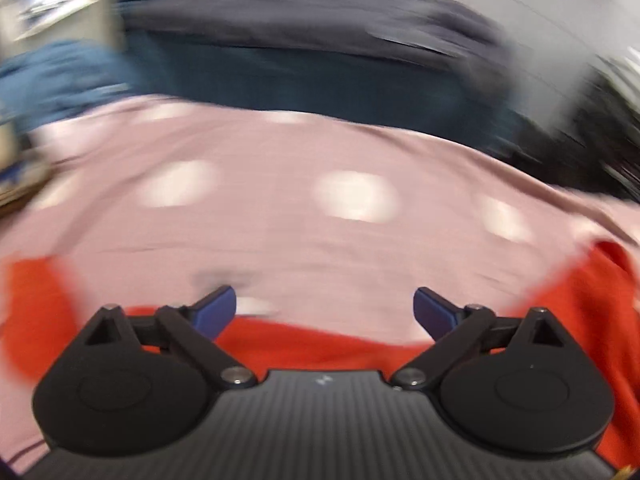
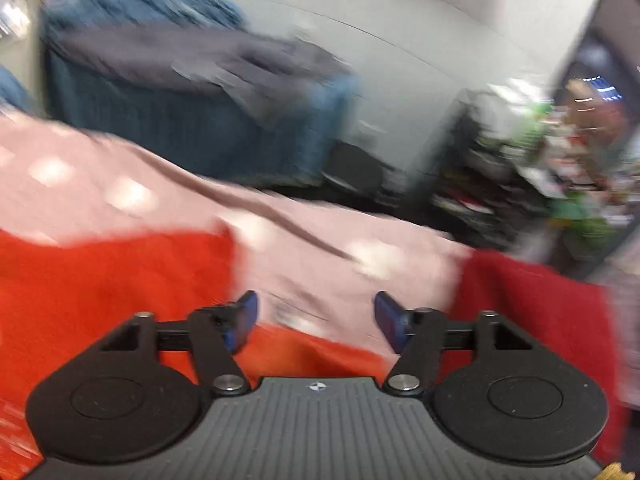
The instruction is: Fold small clothes
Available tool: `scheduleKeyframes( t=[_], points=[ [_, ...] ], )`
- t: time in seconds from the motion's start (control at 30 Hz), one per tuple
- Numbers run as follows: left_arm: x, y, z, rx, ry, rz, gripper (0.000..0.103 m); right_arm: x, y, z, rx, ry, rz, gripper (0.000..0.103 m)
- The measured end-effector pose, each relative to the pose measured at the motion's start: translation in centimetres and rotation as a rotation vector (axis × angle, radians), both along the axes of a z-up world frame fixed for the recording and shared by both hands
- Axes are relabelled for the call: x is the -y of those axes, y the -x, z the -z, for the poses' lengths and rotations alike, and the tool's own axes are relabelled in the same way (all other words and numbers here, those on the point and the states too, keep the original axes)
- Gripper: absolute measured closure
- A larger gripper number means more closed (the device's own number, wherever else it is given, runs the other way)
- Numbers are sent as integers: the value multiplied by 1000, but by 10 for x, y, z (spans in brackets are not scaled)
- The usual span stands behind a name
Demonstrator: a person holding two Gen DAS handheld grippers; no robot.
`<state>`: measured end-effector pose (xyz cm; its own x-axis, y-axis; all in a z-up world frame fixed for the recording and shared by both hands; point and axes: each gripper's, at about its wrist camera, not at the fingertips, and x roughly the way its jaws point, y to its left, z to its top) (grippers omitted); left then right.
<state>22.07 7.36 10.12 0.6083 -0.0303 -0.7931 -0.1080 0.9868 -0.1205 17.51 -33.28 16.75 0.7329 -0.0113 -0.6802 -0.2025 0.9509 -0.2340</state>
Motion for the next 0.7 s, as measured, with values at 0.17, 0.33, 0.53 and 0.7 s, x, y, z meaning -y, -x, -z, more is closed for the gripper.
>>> scheduleKeyframes(
  t=[0.17,0.33,0.53,0.7],
  points=[
    [90,-42,32,-97,44,273,4,-17,-66,44,-175,-327,-97,0],
    [138,-66,67,-195,17,388,12,-25,-121,95,-354,-469,5,5],
    [158,-60,84,-214,-10,500,71,-45,-135,135,-480,-516,16,41],
    [144,-46,42,-88,17,447,91,-56,-119,92,-336,-485,-89,89]
  ],
)
